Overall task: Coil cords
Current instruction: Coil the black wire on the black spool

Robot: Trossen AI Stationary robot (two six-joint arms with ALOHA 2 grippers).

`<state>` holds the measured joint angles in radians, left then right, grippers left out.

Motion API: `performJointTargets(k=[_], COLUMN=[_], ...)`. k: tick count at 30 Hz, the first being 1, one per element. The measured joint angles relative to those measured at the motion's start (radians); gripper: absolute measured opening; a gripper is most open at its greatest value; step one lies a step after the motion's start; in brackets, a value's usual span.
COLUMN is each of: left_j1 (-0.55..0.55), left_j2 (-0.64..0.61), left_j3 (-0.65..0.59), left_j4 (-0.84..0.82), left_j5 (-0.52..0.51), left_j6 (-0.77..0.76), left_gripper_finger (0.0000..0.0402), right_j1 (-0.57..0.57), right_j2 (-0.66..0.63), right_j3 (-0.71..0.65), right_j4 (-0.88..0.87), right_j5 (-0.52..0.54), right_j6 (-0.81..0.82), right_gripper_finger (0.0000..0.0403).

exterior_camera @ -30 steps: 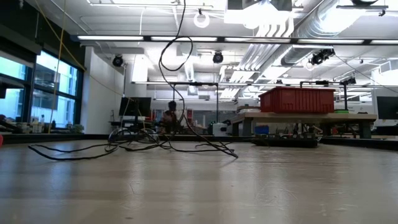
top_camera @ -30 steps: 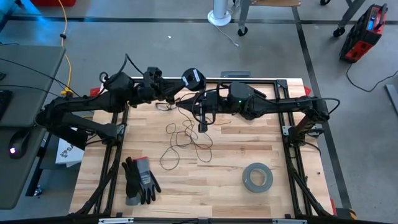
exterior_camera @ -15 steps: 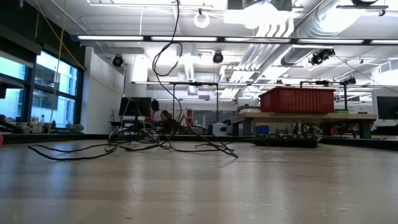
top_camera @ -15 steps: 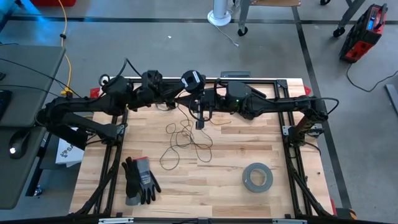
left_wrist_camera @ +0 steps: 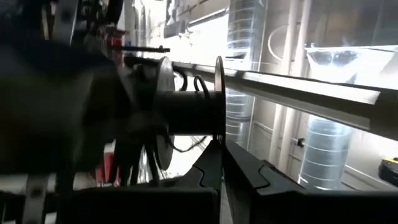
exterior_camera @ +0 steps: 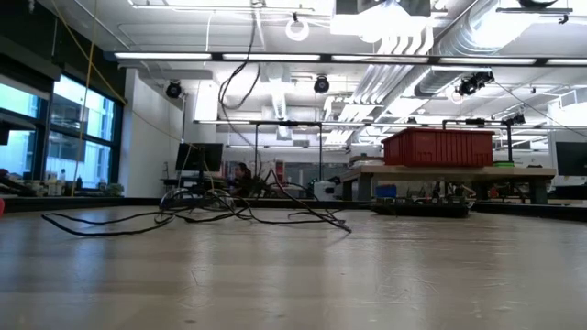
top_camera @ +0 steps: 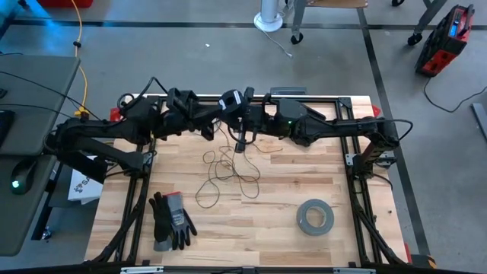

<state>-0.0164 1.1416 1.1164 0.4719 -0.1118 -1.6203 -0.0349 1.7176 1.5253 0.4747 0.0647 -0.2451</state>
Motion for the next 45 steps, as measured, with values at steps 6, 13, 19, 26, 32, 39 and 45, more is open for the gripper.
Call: performJointTargets(k=[6, 13, 19, 26, 32, 39, 45], left_j1=[-0.056, -0.079, -0.099, -0.099, -0.091, -0.039, 0.007], left_j2=[-0.002, -0.009, -0.062, -0.148, -0.231, -0.260, -0.252], left_j3=[0.048, 0.115, 0.170, 0.192, 0.211, 0.210, 0.210], left_j4=[-0.132, -0.212, -0.494, -0.700, -0.877, -0.917, -0.935], left_j5=[-0.002, 0.010, 0.027, -0.035, -0.169, -0.214, -0.303], left_j6=[0.008, 0.111, 0.179, 0.254, 0.337, 0.432, 0.588], left_gripper_finger=[0.0000, 0.0000, 0.0000, 0.0000, 0.0000, 0.0000, 0.0000], right_j1=[-0.011, -0.037, -0.084, -0.112, -0.114, -0.108, -0.081], right_j2=[-0.001, -0.001, -0.003, -0.007, -0.030, -0.051, -0.051], right_j3=[0.000, 0.000, 0.000, 0.000, 0.000, 0.000, 0.000], right_j4=[0.022, 0.010, -0.021, -0.093, -0.169, -0.187, -0.197], right_j5=[0.038, 0.040, 0.067, 0.073, 0.074, 0.073, 0.073], right_j6=[-0.018, -0.120, -0.149, -0.172, -0.196, -0.190, -0.187], right_gripper_finger=[0.0000, 0.0000, 0.0000, 0.0000, 0.0000, 0.0000, 0.0000])
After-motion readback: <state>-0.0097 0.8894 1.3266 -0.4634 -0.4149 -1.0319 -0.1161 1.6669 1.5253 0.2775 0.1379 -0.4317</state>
